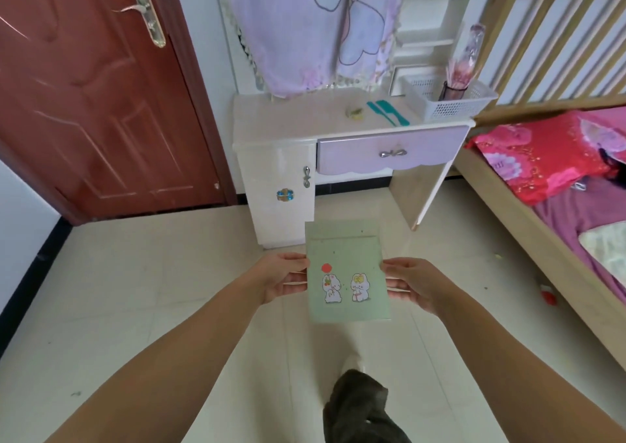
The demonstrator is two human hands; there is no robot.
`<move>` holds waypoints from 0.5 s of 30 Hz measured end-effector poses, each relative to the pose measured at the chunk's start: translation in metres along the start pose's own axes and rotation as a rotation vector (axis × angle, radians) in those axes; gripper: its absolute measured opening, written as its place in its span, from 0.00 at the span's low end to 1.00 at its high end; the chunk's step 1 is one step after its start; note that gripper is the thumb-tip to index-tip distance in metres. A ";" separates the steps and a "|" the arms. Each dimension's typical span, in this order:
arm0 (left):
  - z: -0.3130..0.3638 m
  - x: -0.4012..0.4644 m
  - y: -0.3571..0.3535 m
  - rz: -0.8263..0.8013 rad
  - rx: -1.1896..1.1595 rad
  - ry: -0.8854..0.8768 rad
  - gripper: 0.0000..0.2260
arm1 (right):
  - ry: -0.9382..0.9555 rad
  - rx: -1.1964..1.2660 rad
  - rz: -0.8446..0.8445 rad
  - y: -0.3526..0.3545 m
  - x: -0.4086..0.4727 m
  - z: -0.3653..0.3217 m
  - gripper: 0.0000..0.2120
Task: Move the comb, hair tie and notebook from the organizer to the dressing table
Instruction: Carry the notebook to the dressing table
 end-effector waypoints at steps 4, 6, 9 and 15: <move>0.061 0.093 0.023 0.044 -0.011 -0.001 0.08 | -0.004 -0.016 -0.001 0.004 0.102 -0.061 0.05; 0.093 0.136 0.033 0.058 -0.042 0.013 0.07 | -0.029 -0.029 -0.011 0.007 0.151 -0.096 0.06; 0.146 0.195 0.049 0.104 -0.076 -0.023 0.09 | -0.032 -0.053 -0.018 0.006 0.225 -0.158 0.04; 0.219 0.304 0.094 0.217 -0.137 -0.007 0.10 | -0.041 -0.140 -0.029 -0.012 0.361 -0.242 0.06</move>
Point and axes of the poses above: each hand's wrist, its own x-axis towards the middle knuckle, its own y-axis out of the back of the hand, z = x × y, the point moved 1 cm from there along x, towards the middle knuckle, and after that the axes turned 12 degrees about x, right-handed, at the moved point
